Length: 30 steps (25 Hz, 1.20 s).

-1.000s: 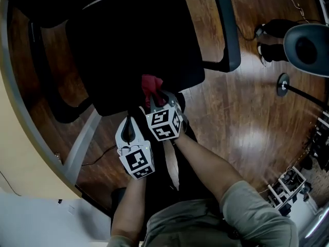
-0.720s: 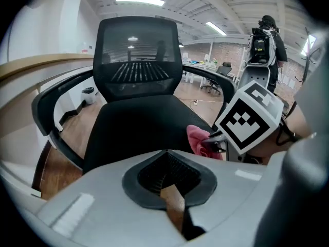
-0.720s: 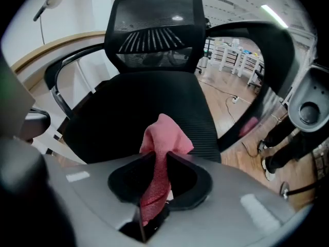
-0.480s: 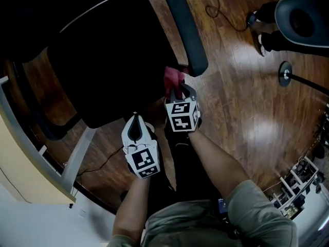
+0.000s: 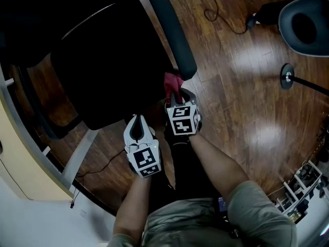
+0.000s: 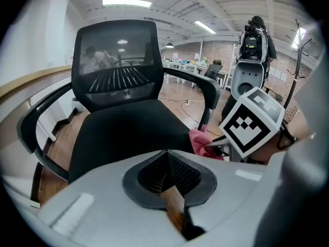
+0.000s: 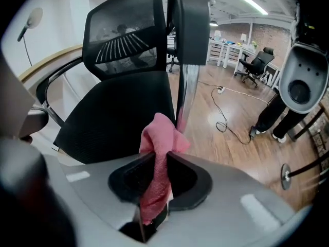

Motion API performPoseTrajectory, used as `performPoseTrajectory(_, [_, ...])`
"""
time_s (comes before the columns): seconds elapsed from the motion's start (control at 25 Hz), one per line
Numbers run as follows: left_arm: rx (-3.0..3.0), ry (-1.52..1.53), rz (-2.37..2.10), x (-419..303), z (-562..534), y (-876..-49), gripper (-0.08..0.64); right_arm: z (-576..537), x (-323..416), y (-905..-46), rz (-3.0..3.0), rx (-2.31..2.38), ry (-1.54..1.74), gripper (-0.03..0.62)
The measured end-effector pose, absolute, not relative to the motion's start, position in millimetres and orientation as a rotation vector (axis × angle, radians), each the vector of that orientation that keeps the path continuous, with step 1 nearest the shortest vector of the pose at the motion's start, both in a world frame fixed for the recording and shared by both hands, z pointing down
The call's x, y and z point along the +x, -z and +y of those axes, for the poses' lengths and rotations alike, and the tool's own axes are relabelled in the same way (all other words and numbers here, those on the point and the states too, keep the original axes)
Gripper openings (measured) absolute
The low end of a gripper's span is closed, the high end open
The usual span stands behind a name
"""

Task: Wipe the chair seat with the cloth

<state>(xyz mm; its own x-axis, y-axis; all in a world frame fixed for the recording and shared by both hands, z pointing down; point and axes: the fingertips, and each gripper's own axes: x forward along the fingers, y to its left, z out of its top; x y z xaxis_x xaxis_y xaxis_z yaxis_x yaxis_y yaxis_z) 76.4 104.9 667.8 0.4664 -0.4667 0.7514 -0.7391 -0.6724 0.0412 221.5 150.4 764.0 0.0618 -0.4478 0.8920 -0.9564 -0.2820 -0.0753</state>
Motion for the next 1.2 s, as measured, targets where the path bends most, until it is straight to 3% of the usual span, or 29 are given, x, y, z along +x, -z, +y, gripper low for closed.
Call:
performPoseTrajectory(0.72, [2.384,-0.899,-1.222,21.8,82.3,-466.0,0.006,142.3,178.6,-498.8,-1.872,1.725,-0.872,0.064])
performPoseTrajectory(1.2, [2.292,-0.624,-1.446,-96.3,97.9,-356.5,0.005,111.4,62.8,-348.3,-2.194,1.56,-0.563,0.064])
